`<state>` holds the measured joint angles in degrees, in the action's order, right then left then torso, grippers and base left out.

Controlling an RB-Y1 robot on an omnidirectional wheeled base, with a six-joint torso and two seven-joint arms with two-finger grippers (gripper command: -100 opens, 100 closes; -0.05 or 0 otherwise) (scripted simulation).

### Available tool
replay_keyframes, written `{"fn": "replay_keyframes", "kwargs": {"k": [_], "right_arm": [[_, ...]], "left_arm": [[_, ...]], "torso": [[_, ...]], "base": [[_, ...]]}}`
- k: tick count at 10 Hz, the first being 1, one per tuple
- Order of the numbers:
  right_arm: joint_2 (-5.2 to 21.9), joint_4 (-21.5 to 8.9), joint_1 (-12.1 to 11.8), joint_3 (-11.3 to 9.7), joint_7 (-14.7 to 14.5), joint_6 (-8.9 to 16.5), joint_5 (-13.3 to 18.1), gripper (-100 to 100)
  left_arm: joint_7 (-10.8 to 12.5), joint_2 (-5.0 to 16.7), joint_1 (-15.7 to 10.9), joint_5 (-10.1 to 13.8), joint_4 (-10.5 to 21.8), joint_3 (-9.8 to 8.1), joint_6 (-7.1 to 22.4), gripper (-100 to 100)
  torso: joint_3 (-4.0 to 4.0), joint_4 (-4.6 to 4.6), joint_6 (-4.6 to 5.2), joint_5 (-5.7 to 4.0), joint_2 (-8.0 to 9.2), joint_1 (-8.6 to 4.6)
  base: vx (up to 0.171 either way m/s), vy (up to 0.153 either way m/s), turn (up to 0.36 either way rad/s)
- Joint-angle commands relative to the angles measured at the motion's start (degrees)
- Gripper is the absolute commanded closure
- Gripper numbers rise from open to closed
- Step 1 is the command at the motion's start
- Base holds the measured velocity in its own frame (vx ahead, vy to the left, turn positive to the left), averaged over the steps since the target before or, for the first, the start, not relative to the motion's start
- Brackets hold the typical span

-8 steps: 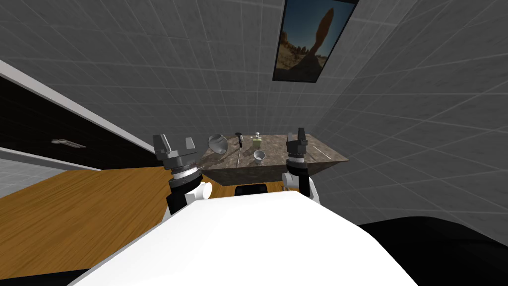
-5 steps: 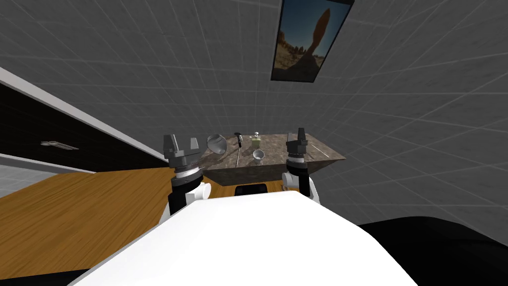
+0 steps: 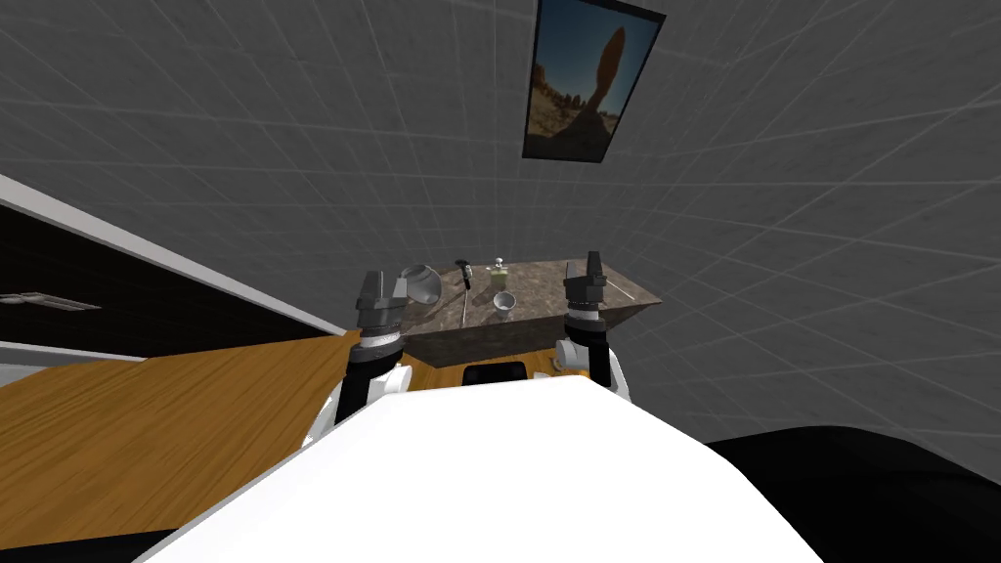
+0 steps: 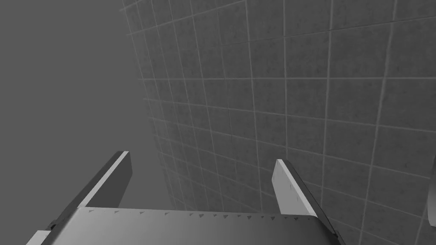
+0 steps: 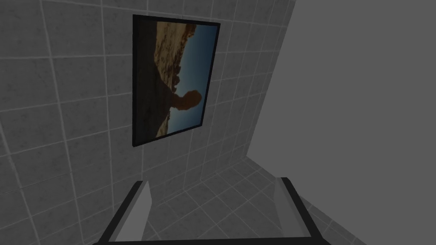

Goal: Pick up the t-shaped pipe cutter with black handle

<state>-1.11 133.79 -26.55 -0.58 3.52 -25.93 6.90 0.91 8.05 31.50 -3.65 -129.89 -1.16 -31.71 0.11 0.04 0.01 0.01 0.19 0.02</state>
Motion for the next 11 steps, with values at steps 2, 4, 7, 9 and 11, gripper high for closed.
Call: {"fn": "replay_keyframes", "kwargs": {"k": [2,4,7,9,11], "right_arm": [[0.0,0.0,0.0,0.0,0.0,0.0,0.0,0],[0.0,0.0,0.0,0.0,0.0,0.0,0.0,0],[0.0,0.0,0.0,0.0,0.0,0.0,0.0,0],[0.0,0.0,0.0,0.0,0.0,0.0,0.0,0],[0.0,0.0,0.0,0.0,0.0,0.0,0.0,0]], "left_arm": [[1.4,2.9,0.1,-3.7,2.6,0.74,2.3,-100],[2.7,5.2,0.4,-6.7,4.8,0.98,4.3,-100],[4.1,7.4,0.8,-10.0,7.3,0.98,6.6,-100],[5.4,9.8,1.2,-13.3,10.0,0.7,9.1,-100],[6.1,11.0,1.4,-15.0,11.4,0.43,10.4,-100]], "torso": [[0.01,0.01,0.01,0.0,0.02,0.0],[0.02,0.01,0.0,0.0,0.04,0.01],[-0.03,-0.01,-0.01,0.0,-0.06,-0.02],[-0.01,0.0,-0.01,0.0,-0.02,-0.01],[-0.03,0.0,-0.03,-0.01,-0.06,0.0]], "base": [[-0.058,-0.003,-0.182],[-0.056,0.0,-0.194],[-0.035,-0.007,-0.143],[-0.05,-0.012,-0.22],[-0.027,-0.012,-0.12]]}}
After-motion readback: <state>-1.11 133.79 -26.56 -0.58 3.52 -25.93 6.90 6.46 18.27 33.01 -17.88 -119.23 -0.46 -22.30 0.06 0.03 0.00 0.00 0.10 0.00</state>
